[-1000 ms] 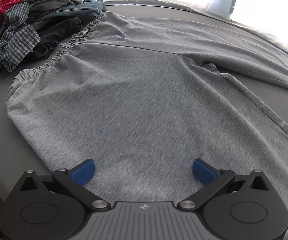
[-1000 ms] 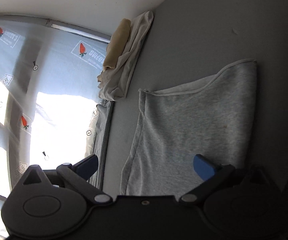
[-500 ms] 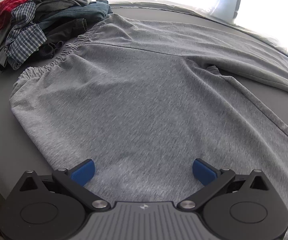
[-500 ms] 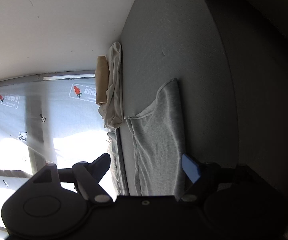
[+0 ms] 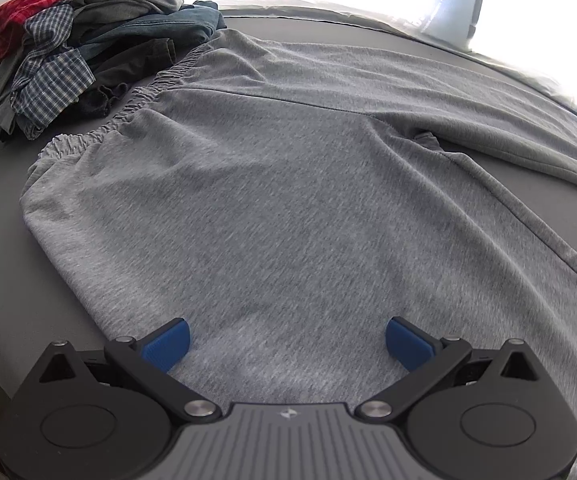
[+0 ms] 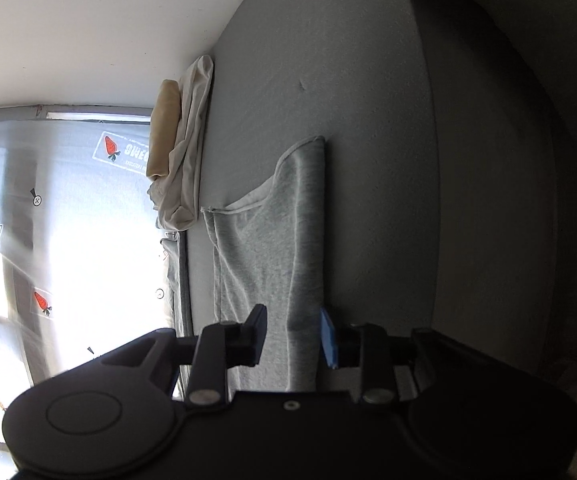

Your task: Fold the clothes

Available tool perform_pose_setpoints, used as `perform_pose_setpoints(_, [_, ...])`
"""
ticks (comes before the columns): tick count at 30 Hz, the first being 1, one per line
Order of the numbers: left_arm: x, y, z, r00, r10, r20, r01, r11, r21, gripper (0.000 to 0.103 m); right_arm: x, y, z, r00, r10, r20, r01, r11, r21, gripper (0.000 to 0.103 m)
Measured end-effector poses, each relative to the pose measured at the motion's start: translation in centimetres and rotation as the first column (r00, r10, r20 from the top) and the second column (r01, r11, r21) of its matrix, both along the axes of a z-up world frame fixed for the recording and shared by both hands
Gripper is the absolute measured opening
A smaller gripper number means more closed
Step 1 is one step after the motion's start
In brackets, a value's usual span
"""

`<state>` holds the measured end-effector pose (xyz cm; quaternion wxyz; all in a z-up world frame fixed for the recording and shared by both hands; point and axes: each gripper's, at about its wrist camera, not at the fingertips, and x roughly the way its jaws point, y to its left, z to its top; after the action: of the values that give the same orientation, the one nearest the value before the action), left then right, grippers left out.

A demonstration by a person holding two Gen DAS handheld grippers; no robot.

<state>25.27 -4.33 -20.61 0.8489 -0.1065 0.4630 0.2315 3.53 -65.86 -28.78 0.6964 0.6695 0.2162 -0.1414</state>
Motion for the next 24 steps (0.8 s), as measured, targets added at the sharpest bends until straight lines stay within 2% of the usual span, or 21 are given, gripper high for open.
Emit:
perform_pose_setpoints(5, [-0.2,0.0,-0.1,1.000,-0.002,0.008,0.002,1.000,0.004,0.103,-0.4,0.3,-0.5,1.000,-0.029,0.007,0.028,0.999,0.021,0.030])
perform_pose_setpoints(7, [-0.2,0.0,-0.1,1.000,-0.002,0.011,0.002,1.000,0.005,0.103,-0.3,0.4,-0.4,1.000,-0.022,0.006,0.022,1.000,0.018,0.020])
perform_pose_setpoints(8, [-0.2,0.0,-0.1,1.000,-0.002,0.013,0.002,1.000,0.006,0.103,-0.1,0.5,-0.4,1.000,-0.008,0.007,0.008,1.000,0.019,0.008])
perform_pose_setpoints(11, [-0.3,0.0,-0.1,1.000,-0.005,0.014,0.004,1.000,0.006,0.103,0.6,1.1,-0.3,0.999,0.028,-0.033,-0.028,1.000,-0.003,0.003])
perform_pose_setpoints(20, [-0.4,0.2,-0.1,1.000,-0.024,0.012,0.024,1.000,0.001,0.103,1.2,1.5,1.1,0.995,0.033,-0.095,-0.037,0.998,-0.043,0.010])
perform_pose_setpoints(24, [-0.3,0.3,0.0,0.999,-0.033,0.011,0.033,0.999,-0.001,0.103,1.0,1.0,2.1,0.990,0.000,-0.140,-0.015,0.994,-0.108,0.020])
